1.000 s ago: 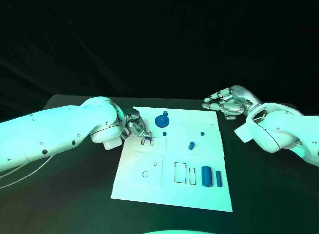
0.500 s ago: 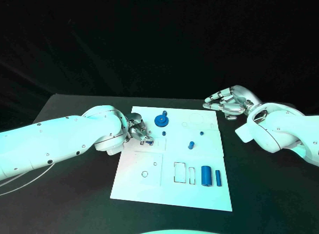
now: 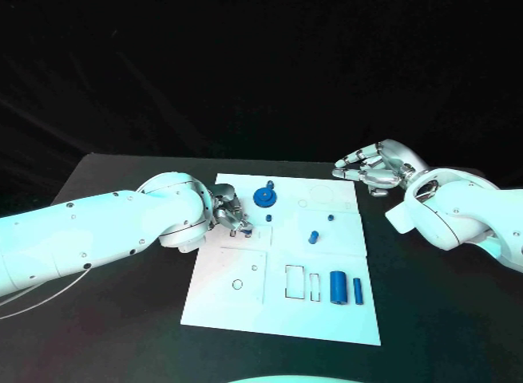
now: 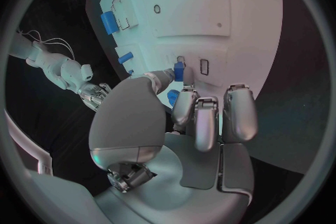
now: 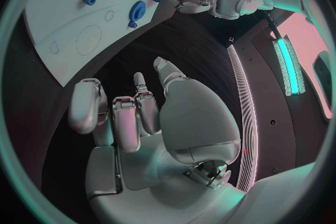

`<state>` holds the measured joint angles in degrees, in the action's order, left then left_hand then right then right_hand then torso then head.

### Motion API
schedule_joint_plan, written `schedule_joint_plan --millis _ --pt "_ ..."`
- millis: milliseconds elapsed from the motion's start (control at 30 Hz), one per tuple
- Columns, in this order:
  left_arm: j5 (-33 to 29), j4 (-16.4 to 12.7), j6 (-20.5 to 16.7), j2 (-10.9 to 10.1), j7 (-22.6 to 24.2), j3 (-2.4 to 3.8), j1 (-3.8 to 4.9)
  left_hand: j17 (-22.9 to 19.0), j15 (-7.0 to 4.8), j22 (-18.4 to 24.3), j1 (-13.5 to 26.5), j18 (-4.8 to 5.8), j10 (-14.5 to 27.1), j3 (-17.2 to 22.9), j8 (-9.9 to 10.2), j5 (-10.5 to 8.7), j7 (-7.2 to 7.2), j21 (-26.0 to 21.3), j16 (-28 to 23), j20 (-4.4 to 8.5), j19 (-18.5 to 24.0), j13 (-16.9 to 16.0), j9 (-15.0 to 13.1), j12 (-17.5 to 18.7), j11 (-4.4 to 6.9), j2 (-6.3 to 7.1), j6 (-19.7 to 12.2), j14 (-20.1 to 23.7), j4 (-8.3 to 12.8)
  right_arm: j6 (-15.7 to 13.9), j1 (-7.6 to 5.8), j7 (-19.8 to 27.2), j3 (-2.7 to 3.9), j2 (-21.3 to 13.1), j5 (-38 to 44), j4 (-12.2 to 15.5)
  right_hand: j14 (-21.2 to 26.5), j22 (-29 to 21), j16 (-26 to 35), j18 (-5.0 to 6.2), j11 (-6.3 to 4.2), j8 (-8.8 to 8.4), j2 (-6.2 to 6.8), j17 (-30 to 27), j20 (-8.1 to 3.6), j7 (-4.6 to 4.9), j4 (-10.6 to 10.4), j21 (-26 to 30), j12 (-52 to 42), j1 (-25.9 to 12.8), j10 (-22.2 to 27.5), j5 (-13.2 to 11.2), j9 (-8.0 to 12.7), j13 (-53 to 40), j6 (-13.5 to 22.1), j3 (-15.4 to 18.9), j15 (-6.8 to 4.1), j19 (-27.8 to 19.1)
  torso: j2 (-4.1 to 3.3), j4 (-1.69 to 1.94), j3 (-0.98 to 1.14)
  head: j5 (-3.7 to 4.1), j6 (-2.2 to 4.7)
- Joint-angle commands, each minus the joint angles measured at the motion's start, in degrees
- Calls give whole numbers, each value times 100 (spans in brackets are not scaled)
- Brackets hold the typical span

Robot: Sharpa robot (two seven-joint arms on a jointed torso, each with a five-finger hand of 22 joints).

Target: Assemble the parts on the task board

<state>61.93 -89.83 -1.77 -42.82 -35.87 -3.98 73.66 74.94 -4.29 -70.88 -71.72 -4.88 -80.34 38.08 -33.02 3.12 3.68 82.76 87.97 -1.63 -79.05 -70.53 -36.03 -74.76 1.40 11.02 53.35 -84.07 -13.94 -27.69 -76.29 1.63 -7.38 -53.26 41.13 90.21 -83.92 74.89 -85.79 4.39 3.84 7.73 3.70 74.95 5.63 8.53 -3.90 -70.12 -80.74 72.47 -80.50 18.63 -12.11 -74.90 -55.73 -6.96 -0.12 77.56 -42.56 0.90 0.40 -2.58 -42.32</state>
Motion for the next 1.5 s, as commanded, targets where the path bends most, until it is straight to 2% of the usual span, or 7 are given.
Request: schedule_joint_plan --millis 33,633,1233,1500 --pt "104 5 43 22 23 1 -5 1170 -32 -7 -27 92 -46 976 -35 17 -88 34 -12 5 -34 0 -9 3 9 -29 124 -495 952 40 4 7 1 -3 58 11 -412 -1 37 70 -13 39 -32 760 5 -6 4 28 32 -2 35 17 8 -412 44 29 -35 -31 -2 0 1 8 -3" --pt "144 10 500 37 -24 0 -5 1172 -40 -15 24 93 -51 1004 -70 15 -104 38 -11 11 -39 46 -41 33 23 33 138 -496 990 50 6 4 1 -5 63 14 -412 -1 37 70 -13 39 -32 760 5 -6 4 28 32 -2 35 17 8 -412 44 29 -35 -31 1 1 4 6 -47" --pt "159 11 640 52 -38 0 -5 1171 -43 -25 41 95 -52 1013 -86 15 -111 42 -12 13 -45 69 -55 48 29 54 143 -496 1008 54 10 7 0 -3 64 17 -412 -1 37 70 -13 39 -32 760 5 -6 4 28 32 -2 35 17 8 -412 44 29 -35 -31 0 -2 4 11 -54" --pt "133 34 683 99 -52 0 -4 1174 -57 -39 177 98 -63 1065 -129 16 -134 48 -12 22 -54 116 -95 78 46 -15 156 -497 981 62 11 1 0 -7 82 25 -412 -1 37 70 -13 39 -32 760 5 -6 4 28 32 -2 35 17 8 -412 44 29 -35 -31 0 -2 3 16 -58"
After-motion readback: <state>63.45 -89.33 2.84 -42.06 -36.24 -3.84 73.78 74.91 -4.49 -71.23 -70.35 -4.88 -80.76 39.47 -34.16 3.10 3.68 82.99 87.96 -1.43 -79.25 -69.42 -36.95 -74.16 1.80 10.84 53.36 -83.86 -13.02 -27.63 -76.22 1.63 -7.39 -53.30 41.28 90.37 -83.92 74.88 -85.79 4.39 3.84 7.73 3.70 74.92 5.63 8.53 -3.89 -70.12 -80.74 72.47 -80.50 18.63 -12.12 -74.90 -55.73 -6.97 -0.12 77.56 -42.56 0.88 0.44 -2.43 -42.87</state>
